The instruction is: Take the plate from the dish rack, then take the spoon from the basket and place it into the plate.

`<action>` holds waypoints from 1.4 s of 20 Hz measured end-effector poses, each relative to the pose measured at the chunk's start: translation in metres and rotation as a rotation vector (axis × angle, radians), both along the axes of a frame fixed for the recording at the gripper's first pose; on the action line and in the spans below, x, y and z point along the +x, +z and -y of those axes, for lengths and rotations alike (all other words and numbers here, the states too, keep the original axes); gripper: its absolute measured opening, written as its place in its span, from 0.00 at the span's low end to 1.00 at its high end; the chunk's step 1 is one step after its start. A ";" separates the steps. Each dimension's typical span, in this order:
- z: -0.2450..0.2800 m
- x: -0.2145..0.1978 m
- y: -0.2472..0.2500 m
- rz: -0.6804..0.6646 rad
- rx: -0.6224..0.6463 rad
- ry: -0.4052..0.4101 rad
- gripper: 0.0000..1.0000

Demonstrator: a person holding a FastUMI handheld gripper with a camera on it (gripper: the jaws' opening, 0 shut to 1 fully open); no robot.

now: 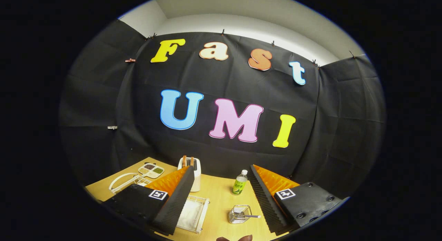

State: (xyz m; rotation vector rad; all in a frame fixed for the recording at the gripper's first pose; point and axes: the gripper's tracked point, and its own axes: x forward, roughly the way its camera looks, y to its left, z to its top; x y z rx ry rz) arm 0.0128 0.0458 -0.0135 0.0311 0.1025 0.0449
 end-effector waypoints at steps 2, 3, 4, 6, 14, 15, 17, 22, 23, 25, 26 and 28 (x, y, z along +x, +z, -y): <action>-0.019 0.010 -0.013 -0.072 0.013 0.036 0.97; -0.030 0.017 -0.021 -0.117 0.023 0.056 0.97; -0.042 0.024 -0.030 -0.163 0.038 0.076 0.97; -0.064 0.033 -0.051 -0.272 0.057 0.100 0.98; -0.149 0.070 -0.148 -0.639 0.149 0.130 0.93; -0.156 0.072 -0.162 -0.678 0.149 0.119 0.92; -0.169 0.074 -0.189 -0.746 0.141 0.105 0.83; -0.181 0.078 -0.239 -0.859 0.083 0.017 0.62; -0.183 0.079 -0.246 -0.871 0.075 0.002 0.57; -0.178 0.077 -0.248 -0.886 0.055 -0.041 0.37; -0.179 0.079 -0.246 -0.885 0.059 -0.054 0.32; -0.179 0.078 -0.241 -0.886 0.058 -0.066 0.28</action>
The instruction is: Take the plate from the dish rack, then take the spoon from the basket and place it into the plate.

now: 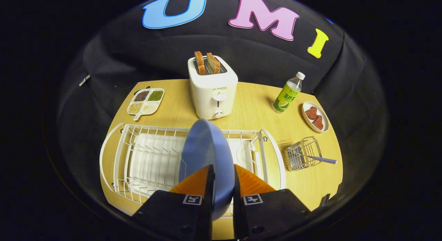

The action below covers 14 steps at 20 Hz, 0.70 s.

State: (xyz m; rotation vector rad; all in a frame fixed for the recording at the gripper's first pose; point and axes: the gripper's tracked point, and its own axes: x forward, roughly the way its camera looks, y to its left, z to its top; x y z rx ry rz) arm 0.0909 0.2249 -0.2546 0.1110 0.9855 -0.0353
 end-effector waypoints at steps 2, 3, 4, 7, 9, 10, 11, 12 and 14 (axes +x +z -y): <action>0.002 0.005 0.006 0.004 -0.011 0.005 0.26; 0.002 0.008 0.008 0.012 -0.016 0.006 0.26; 0.004 0.012 0.013 0.027 -0.021 0.007 0.26; 0.010 0.012 0.019 0.041 -0.018 0.000 0.24; 0.020 0.013 0.025 0.070 -0.037 -0.015 0.24; 0.019 0.016 0.030 0.088 -0.011 -0.023 0.24; 0.020 0.014 0.032 0.086 0.006 -0.025 0.24; 0.021 0.013 0.038 0.097 0.027 -0.026 0.24; 0.031 0.008 0.051 0.134 0.067 -0.025 0.24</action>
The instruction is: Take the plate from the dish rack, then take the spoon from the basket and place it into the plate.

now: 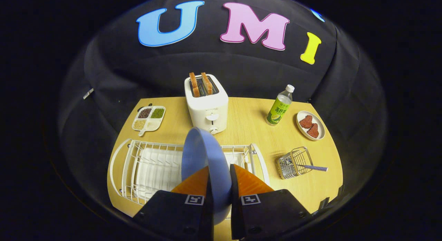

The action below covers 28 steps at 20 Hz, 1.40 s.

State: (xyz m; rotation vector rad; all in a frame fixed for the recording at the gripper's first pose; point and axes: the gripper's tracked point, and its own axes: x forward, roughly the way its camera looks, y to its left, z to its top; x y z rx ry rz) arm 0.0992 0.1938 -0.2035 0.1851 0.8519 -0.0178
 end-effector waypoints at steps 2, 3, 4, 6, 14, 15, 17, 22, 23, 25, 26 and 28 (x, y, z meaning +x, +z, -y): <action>0.008 -0.008 0.015 0.039 0.066 0.017 0.23; 0.013 -0.014 0.022 0.055 0.111 0.028 0.24; 0.021 -0.022 0.029 0.066 0.149 0.039 0.23; 0.048 -0.040 0.040 0.094 0.191 0.059 0.24; 0.171 -0.142 0.014 0.031 0.270 0.026 0.23; 0.184 -0.154 0.004 0.011 0.292 0.014 0.24; 0.203 -0.181 -0.019 -0.032 0.348 -0.016 0.23; 0.228 -0.233 -0.094 -0.154 0.401 -0.043 0.23; 0.226 -0.241 -0.109 -0.164 0.422 -0.042 0.24; 0.212 -0.246 -0.128 -0.173 0.499 -0.040 0.23; 0.206 -0.247 -0.138 -0.185 0.535 -0.039 0.24; 0.195 -0.246 -0.155 -0.191 0.579 -0.031 0.24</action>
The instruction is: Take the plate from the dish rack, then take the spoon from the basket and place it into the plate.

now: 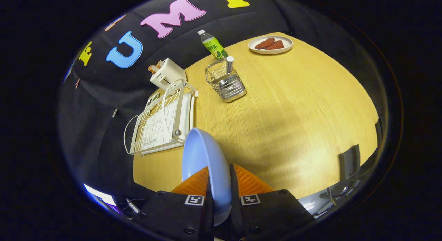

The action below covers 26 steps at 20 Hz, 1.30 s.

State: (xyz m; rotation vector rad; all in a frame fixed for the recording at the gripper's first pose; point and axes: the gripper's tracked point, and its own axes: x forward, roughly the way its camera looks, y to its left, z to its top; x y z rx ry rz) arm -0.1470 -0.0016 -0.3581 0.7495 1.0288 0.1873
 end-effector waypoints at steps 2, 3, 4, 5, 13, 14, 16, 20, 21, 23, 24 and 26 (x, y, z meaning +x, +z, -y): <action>-0.007 0.000 -0.017 -0.003 0.010 0.010 0.23; -0.004 0.001 -0.021 0.003 0.008 0.018 0.24; -0.004 0.003 -0.024 0.011 0.006 0.029 0.24; -0.009 0.005 -0.027 0.017 0.020 0.041 0.24; 0.013 0.009 -0.067 -0.064 -0.032 0.000 0.33; 0.018 0.010 -0.065 -0.054 -0.047 -0.006 0.39; 0.031 0.021 -0.051 -0.004 -0.093 -0.012 0.50; 0.068 0.065 0.008 0.205 -0.255 -0.016 0.71; 0.075 0.078 0.025 0.258 -0.295 -0.011 0.74; 0.088 0.108 0.053 0.345 -0.366 -0.004 0.80; 0.092 0.122 0.063 0.376 -0.388 0.006 0.81; 0.096 0.147 0.062 0.387 -0.430 0.042 0.81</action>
